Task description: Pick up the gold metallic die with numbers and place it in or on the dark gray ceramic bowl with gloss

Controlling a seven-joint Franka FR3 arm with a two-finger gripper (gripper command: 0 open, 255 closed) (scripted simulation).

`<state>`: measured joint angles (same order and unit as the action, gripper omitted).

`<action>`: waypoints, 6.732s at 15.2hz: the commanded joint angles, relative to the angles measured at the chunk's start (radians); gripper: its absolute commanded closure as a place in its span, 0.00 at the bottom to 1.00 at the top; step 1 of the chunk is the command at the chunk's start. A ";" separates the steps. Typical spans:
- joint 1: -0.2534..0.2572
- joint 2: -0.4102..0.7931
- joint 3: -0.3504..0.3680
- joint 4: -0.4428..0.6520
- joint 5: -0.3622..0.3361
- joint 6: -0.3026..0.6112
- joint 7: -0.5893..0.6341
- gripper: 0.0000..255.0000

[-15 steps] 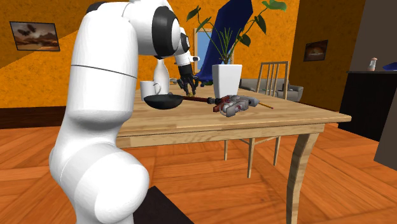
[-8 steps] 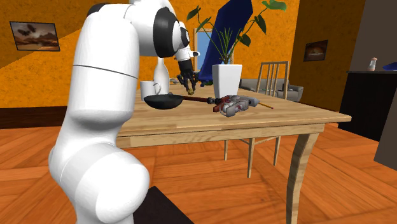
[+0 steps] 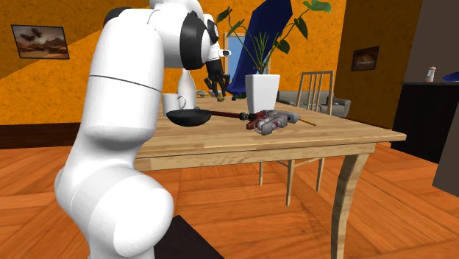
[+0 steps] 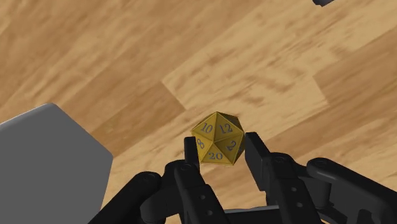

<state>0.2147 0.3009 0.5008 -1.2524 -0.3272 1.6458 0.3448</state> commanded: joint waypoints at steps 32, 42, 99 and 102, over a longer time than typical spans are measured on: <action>-0.040 0.014 0.014 -0.146 0.178 0.032 0.037 0.00; -0.043 0.011 0.014 -0.170 0.179 0.054 0.037 1.00; -0.117 -0.795 -0.101 -0.754 0.519 -0.096 -0.189 1.00; -0.114 -0.805 -0.098 -0.803 0.524 -0.057 -0.192 1.00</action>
<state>0.0993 -0.4992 0.4011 -2.0363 0.1942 1.5736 0.1536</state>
